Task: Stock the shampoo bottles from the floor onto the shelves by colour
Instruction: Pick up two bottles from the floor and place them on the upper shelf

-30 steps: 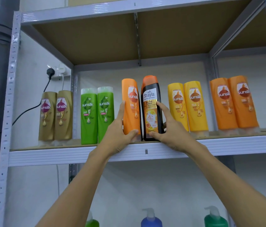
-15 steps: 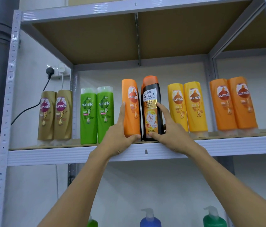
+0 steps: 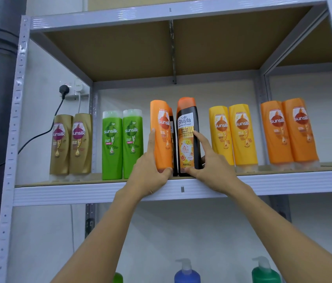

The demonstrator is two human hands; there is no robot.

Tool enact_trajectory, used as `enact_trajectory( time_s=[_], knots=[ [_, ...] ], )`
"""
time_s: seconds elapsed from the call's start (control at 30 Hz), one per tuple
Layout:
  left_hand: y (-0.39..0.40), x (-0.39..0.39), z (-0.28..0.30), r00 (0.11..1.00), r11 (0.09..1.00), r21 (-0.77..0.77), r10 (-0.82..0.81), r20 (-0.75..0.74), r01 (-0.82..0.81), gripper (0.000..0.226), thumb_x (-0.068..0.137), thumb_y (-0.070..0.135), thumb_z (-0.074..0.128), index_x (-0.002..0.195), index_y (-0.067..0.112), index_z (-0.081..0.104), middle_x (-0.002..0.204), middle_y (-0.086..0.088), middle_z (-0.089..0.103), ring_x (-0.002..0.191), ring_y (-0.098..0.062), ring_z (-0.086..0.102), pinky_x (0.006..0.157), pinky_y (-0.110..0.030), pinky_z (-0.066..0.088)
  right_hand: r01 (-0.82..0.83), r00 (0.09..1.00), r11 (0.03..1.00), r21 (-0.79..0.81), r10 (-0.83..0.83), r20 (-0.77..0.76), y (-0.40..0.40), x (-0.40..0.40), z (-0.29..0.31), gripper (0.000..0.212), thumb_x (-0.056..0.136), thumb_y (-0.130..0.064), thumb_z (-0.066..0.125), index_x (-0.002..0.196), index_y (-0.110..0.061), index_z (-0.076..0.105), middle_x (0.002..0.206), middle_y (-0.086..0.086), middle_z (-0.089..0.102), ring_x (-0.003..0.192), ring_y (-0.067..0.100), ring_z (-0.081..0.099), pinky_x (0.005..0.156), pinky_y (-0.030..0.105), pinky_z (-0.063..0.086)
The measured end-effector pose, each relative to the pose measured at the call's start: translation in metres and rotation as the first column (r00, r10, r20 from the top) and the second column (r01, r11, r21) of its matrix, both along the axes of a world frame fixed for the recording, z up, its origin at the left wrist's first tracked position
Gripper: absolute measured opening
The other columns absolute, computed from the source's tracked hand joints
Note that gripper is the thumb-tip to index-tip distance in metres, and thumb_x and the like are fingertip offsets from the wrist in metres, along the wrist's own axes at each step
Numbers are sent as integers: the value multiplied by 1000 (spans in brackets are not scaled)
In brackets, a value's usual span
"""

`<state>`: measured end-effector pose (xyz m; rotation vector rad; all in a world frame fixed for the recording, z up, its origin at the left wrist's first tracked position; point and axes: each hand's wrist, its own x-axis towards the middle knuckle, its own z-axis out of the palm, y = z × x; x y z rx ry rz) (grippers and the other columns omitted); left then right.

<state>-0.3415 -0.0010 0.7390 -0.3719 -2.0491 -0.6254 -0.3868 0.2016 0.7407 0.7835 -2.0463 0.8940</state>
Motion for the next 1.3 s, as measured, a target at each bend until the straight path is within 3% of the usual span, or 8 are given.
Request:
enact_trajectory(
  time_s=[0.13,0.23,0.47,0.67,0.83,1.07,1.2,1.3],
  knots=[
    [-1,1,-2,999,1000,18,-20,-33,20,116,83,33,72,151,51,-20,129,-12,58,100,-28,64,92,-48,55,38,997,999,-26,-40,-72,-6,0,-2,108,80,-39,81,152,-55,3,118,-2,65,91,17,66,74,35,61],
    [-1,1,-3,999,1000,16,-17,-40,18,115,84,33,73,152,50,-19,132,-12,56,104,-27,63,92,-47,55,41,996,999,-33,-44,-83,-7,-5,-4,108,78,-41,80,150,-59,1,118,1,64,91,19,66,77,45,62],
    [10,12,-12,986,996,27,-74,-150,79,105,87,33,73,157,43,-5,142,-6,49,117,-23,57,97,-46,55,93,988,996,-13,-94,-121,3,0,-9,91,89,-56,66,153,-56,1,113,4,57,97,18,59,84,42,57],
    [41,26,-30,933,981,43,-168,-319,191,100,90,29,74,160,39,3,145,18,34,128,-14,50,97,-46,57,130,962,991,-7,-128,-239,48,12,-36,71,97,-47,58,157,-43,21,138,0,51,123,17,50,93,34,48],
    [87,25,-33,903,967,28,-224,-367,252,99,89,27,75,161,35,7,151,31,24,137,-14,45,100,-48,54,213,931,977,-20,-210,-297,96,8,-55,64,95,-57,48,154,-37,34,148,-1,47,135,19,46,107,45,45],
    [170,8,-22,935,967,52,-227,-272,250,97,90,33,72,158,42,3,145,-4,49,118,-26,58,97,-52,54,361,892,929,-85,-370,-258,170,6,-74,67,94,-56,48,156,-38,31,165,1,27,153,19,21,120,36,20],
    [215,-1,-11,960,969,59,-228,-161,240,96,90,32,71,156,40,3,134,-7,56,108,-33,61,98,-48,50,399,890,911,-100,-412,-198,212,3,-78,66,95,-56,42,157,-38,27,169,-1,17,156,19,13,123,39,15],
    [246,-11,0,962,960,59,-271,-40,273,95,90,27,72,156,35,3,110,-1,58,98,-32,62,93,-42,48,427,888,897,-113,-439,-137,238,1,-79,68,95,-58,39,159,-40,22,169,-2,14,157,17,8,124,44,16]
  ],
)
